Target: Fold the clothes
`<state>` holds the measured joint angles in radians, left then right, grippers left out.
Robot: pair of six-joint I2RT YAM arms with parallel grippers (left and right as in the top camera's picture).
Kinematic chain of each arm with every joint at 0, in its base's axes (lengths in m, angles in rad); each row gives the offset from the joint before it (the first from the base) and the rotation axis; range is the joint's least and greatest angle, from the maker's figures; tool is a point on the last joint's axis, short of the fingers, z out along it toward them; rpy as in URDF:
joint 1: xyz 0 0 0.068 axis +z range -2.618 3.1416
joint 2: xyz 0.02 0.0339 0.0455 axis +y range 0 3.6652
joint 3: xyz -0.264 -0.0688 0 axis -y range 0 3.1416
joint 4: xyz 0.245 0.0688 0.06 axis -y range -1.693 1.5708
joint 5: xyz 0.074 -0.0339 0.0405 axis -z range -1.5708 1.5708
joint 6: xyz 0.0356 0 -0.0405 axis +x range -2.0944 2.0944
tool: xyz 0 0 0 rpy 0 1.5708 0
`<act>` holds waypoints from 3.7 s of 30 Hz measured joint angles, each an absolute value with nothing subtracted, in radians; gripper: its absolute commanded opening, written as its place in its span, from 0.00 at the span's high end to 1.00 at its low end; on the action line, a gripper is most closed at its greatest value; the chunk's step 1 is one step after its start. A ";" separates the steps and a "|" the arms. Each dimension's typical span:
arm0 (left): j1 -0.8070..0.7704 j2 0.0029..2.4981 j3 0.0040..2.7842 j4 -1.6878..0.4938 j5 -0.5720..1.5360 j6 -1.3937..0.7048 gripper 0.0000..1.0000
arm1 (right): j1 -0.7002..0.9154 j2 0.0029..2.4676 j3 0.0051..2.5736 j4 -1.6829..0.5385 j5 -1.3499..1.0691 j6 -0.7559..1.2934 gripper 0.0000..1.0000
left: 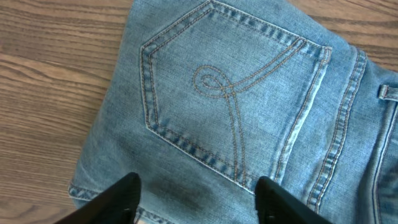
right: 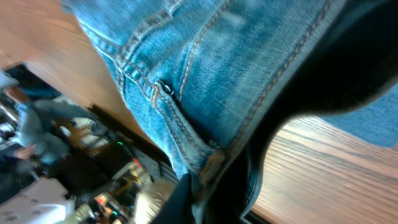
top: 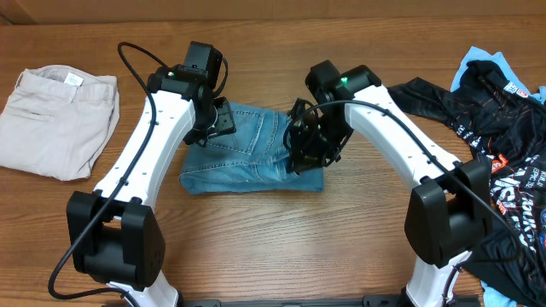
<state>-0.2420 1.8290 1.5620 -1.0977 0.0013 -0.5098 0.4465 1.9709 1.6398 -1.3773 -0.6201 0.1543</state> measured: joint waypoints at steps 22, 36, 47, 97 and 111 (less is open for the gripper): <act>-0.245 1.914 1.562 -1.056 0.057 -0.509 0.34 | 0.453 1.972 1.863 -1.506 -0.160 0.107 0.96; -0.308 2.114 1.561 -1.051 0.150 -0.502 0.43 | 0.384 1.972 1.473 -1.242 0.076 0.154 0.92; -0.315 2.140 1.561 -1.058 0.150 -0.502 0.45 | 0.274 1.972 1.414 -1.018 0.138 0.199 0.82; -0.244 2.194 1.629 -1.249 0.186 -0.392 0.71 | 0.273 2.065 1.559 -0.936 -0.039 0.194 0.58; -0.251 2.108 1.623 -1.174 0.198 -0.370 0.52 | 0.264 2.066 1.559 -0.849 0.032 -0.001 0.53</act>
